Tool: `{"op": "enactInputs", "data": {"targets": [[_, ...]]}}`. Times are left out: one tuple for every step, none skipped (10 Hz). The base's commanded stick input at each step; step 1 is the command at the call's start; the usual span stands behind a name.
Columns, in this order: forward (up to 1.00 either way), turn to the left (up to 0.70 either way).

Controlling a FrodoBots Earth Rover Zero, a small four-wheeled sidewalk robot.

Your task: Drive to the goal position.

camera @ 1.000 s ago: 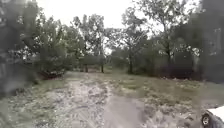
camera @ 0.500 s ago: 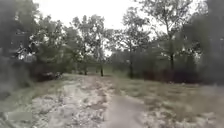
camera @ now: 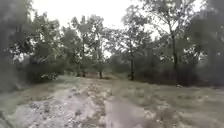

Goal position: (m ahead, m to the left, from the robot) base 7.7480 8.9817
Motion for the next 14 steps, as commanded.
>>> {"op": "enactInputs", "data": {"targets": [[0.7,0.15],[0.7,0.35],[0.7,0.35],[0.7,0.35],[0.7,0.35],[0.7,0.35],[0.7,0.32],[0.7,0.13],[0.7,0.0],[0.7,0.0],[0.7,0.0],[0.7,0.0],[0.7,0.0],[0.7,0.0]]}}
